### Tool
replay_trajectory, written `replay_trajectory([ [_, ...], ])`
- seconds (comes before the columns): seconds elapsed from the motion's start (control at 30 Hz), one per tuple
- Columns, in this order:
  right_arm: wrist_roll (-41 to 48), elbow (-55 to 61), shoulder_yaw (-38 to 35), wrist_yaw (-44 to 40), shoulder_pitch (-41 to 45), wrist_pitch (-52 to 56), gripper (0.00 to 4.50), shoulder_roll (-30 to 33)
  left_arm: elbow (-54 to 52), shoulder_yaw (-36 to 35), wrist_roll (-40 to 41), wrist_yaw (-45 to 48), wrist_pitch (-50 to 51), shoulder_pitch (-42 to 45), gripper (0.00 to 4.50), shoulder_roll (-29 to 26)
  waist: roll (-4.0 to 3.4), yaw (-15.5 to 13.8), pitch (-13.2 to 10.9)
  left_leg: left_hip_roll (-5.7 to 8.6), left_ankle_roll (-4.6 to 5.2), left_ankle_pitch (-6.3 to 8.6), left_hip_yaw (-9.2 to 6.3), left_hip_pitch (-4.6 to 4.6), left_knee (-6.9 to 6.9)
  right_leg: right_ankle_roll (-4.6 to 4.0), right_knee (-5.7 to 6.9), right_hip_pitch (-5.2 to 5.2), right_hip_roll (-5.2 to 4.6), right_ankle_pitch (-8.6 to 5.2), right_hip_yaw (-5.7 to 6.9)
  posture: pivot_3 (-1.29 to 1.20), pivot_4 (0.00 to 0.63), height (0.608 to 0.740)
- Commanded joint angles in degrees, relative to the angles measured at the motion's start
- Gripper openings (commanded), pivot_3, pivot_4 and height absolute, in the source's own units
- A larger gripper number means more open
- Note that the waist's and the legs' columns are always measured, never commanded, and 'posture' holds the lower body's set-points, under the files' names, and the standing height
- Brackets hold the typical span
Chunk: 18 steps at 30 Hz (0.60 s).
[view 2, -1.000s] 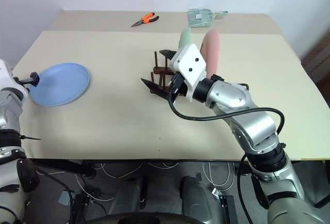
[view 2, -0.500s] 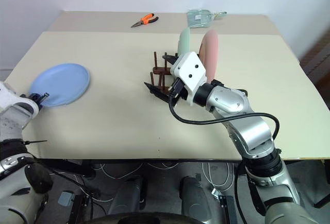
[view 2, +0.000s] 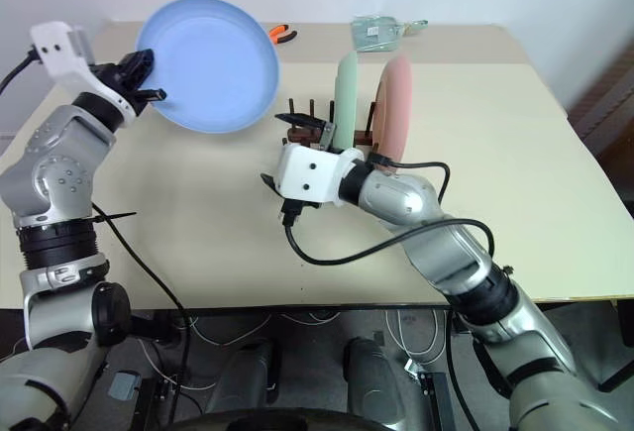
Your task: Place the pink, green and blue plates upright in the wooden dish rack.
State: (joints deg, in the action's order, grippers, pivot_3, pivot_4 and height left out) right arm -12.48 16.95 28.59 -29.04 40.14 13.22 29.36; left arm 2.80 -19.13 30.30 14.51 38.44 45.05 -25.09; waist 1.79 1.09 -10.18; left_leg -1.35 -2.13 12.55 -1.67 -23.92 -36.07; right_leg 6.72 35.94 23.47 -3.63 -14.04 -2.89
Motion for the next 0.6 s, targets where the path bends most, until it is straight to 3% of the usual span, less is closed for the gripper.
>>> replay_trajectory([
  [0.03,-8.17,-6.69,2.91,1.27,4.36,-5.69,4.50,-1.97,-6.68,0.93,3.04,0.22,2.23,2.24,0.02,0.91,0.00,-0.01,0.00,0.00,0.00,0.00,0.00,-0.02,0.00,0.00,-0.02,0.00,-0.01,0.00,0.00,0.00,0.150,0.732],
  [0.1,-11.50,-10.82,4.43,1.17,5.61,-8.80,4.50,-2.30,-8.47,1.54,3.54,0.33,2.96,1.58,0.02,1.41,0.00,-0.07,0.00,0.00,-0.01,0.00,0.01,-0.03,0.01,0.01,-0.05,-0.01,-0.02,0.00,0.00,0.00,0.150,0.732],
  [0.2,-11.99,-12.84,2.91,1.45,5.41,-9.79,3.59,-4.13,-9.57,1.10,4.78,-0.34,4.49,0.54,0.00,1.98,-0.01,-0.07,-0.01,0.00,-0.02,-0.01,0.00,-0.03,0.02,0.01,-0.04,-0.01,-0.02,0.00,0.00,0.00,0.150,0.732],
  [0.43,-15.13,-13.70,1.55,1.69,5.18,-10.81,0.04,-5.80,-11.26,1.50,5.85,0.13,6.48,-1.86,0.00,1.73,-0.01,0.05,-0.02,0.00,-0.05,-0.03,-0.04,-0.02,0.02,0.01,0.05,0.02,0.00,0.01,0.00,0.00,0.150,0.732],
  [0.47,-15.69,-13.60,1.49,1.84,5.13,-10.94,0.04,-5.89,-11.33,0.90,6.79,0.10,6.74,-1.96,0.00,2.18,0.00,0.03,-0.02,0.00,-0.08,-0.05,-0.03,-0.02,0.02,0.01,0.04,0.02,0.00,0.01,0.00,0.00,0.150,0.732],
  [0.6,-18.39,-12.28,1.27,2.72,4.27,-10.97,0.00,-6.43,-12.06,-3.00,10.45,-2.04,5.70,-0.50,1.46,4.74,0.01,-0.18,-0.03,0.00,-0.09,-0.06,-0.05,-0.02,0.01,0.00,0.03,0.01,-0.01,0.00,0.02,0.00,0.150,0.732],
])
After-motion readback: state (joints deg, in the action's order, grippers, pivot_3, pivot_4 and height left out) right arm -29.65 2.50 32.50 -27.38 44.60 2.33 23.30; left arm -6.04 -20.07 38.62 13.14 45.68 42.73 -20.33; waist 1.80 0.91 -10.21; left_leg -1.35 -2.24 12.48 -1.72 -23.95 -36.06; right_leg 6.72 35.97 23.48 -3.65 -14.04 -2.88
